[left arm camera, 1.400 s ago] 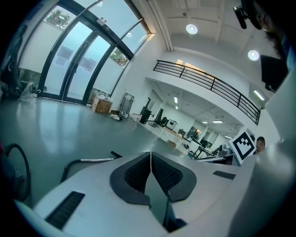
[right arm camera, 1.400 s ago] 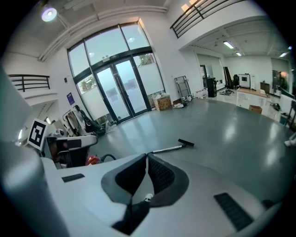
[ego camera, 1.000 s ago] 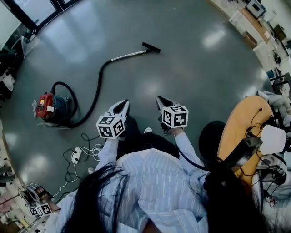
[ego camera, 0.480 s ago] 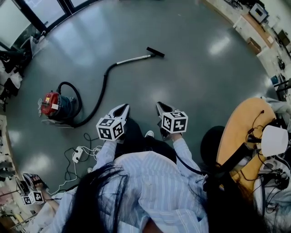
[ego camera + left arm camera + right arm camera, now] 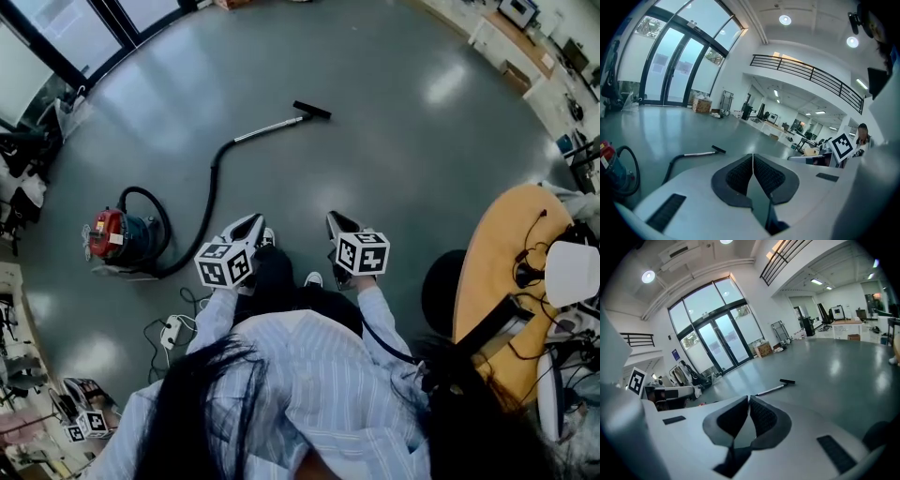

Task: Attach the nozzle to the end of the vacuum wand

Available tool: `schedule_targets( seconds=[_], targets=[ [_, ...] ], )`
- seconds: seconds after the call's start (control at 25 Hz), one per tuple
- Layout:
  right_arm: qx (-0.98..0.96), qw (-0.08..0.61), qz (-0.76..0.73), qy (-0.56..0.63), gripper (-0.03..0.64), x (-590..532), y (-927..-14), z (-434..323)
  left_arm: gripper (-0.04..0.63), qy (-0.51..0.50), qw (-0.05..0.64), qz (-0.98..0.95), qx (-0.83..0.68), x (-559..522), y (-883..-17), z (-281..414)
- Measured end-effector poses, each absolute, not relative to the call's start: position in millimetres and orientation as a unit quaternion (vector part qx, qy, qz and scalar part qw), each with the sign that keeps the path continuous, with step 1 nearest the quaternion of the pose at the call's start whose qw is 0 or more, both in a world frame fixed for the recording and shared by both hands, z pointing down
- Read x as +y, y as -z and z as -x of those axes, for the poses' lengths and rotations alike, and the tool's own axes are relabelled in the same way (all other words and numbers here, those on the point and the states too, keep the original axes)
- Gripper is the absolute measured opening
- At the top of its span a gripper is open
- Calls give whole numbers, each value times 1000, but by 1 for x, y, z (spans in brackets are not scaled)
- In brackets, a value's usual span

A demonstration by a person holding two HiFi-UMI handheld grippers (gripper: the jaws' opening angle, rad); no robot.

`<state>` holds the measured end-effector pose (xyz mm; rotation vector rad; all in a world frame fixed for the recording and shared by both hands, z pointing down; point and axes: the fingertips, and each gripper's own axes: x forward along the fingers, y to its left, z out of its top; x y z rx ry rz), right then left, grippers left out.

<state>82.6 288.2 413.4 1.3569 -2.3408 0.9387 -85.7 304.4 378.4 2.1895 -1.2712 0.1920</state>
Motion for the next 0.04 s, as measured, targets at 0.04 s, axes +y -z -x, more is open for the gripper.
schedule_targets(
  seconds=[0.04],
  targets=[
    [-809, 139, -470, -325, 21, 286, -414, -85, 14, -76, 295, -824, -478, 303, -379, 84]
  ],
)
